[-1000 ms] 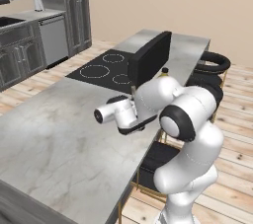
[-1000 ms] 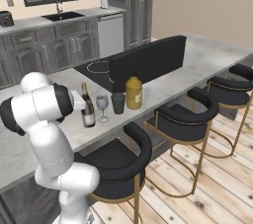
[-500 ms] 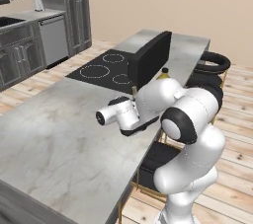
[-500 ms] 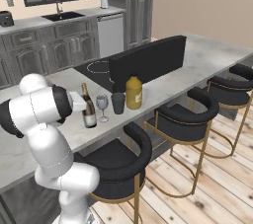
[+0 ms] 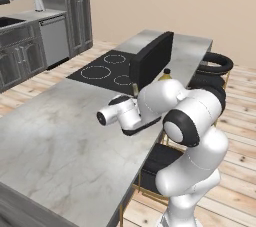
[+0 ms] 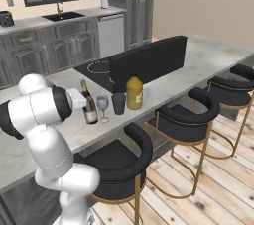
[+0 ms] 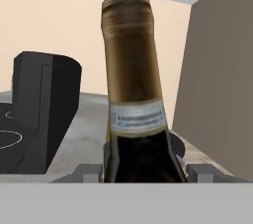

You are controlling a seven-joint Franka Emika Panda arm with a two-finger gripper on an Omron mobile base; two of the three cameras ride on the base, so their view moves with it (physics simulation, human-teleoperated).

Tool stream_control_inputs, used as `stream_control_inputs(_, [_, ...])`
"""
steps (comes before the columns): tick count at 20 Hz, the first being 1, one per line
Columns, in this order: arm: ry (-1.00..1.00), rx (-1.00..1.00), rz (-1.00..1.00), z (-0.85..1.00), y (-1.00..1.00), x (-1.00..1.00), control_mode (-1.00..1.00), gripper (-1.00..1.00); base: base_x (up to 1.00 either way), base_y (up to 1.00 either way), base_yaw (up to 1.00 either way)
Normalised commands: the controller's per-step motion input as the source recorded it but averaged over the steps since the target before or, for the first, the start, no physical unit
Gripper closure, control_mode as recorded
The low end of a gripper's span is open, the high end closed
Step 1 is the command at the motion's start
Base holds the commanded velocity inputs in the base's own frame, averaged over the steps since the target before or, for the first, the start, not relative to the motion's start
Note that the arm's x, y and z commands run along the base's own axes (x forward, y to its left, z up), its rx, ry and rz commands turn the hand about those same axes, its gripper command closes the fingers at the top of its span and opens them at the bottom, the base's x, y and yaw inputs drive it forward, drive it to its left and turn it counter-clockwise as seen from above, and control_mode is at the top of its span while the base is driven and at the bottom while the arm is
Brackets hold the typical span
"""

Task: There is a wine glass and glass cup on the dining counter. Place the wine bottle next to the wine glass and the juice bottle next to the glass cup.

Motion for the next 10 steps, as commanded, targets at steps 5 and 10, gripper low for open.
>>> stream_control_inputs(5, [-0.07, 0.16, 0.0, -0.16, 0.0, -0.03, -1.0, 1.0, 0.0, 0.0, 0.0])
stream_control_inputs(10, [-0.09, 0.19, 0.0, -0.21, 0.0, -0.01, -1.0, 1.0, 0.0, 0.0, 0.0])
